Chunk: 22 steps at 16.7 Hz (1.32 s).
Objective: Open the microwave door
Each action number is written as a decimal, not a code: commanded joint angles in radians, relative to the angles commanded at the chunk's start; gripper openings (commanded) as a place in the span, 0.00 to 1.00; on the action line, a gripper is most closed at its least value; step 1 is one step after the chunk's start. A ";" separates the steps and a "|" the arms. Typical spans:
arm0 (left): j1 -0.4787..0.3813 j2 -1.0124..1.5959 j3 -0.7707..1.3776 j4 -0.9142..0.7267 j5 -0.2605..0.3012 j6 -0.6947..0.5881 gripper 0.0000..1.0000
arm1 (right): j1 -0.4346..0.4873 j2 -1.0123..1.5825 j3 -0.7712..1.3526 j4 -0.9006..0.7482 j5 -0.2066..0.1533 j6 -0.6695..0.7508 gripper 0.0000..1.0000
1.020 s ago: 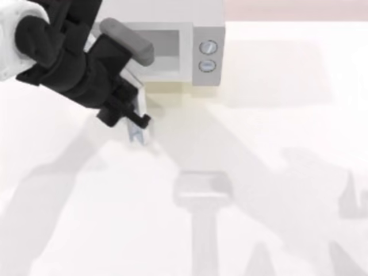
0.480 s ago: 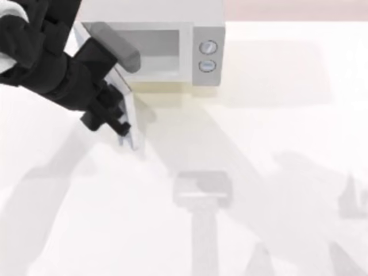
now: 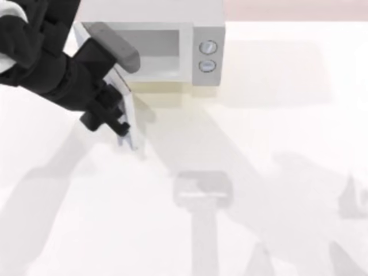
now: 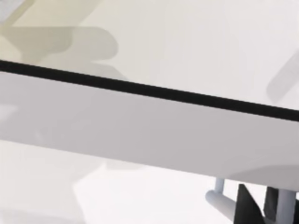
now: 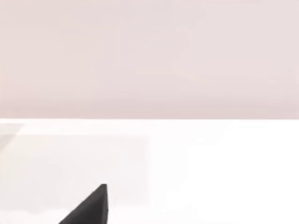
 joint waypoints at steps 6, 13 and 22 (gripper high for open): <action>0.000 0.000 0.000 0.000 0.000 0.000 0.00 | 0.000 0.000 0.000 0.000 0.000 0.000 1.00; 0.000 0.000 0.000 0.000 0.000 0.000 0.00 | 0.000 0.000 0.000 0.000 0.000 0.000 1.00; 0.056 0.005 -0.006 -0.054 0.060 0.136 0.00 | 0.000 0.000 0.000 0.000 0.000 0.000 1.00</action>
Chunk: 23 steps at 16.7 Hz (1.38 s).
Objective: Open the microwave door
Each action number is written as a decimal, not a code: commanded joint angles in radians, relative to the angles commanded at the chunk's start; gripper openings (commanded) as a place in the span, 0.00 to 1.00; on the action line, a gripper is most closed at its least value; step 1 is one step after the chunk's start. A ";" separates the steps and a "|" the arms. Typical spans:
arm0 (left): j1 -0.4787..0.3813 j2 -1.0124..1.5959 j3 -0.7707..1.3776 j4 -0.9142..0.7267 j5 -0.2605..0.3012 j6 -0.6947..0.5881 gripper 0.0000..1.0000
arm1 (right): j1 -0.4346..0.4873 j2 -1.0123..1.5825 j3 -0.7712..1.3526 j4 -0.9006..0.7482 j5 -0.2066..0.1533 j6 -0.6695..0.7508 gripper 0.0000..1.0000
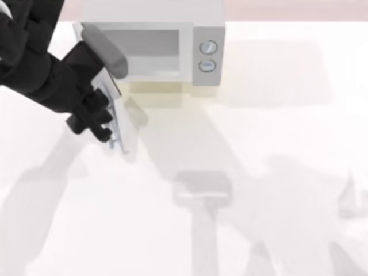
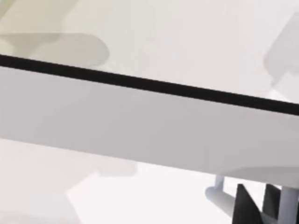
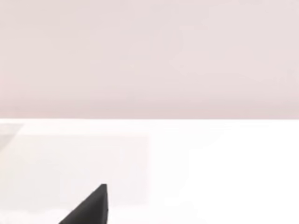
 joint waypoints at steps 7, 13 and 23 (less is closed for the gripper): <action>0.035 -0.016 0.002 -0.018 0.035 0.077 0.00 | 0.000 0.000 0.000 0.000 0.000 0.000 1.00; 0.035 -0.016 0.002 -0.018 0.035 0.077 0.00 | 0.000 0.000 0.000 0.000 0.000 0.000 1.00; 0.035 -0.016 0.002 -0.018 0.035 0.077 0.00 | 0.000 0.000 0.000 0.000 0.000 0.000 1.00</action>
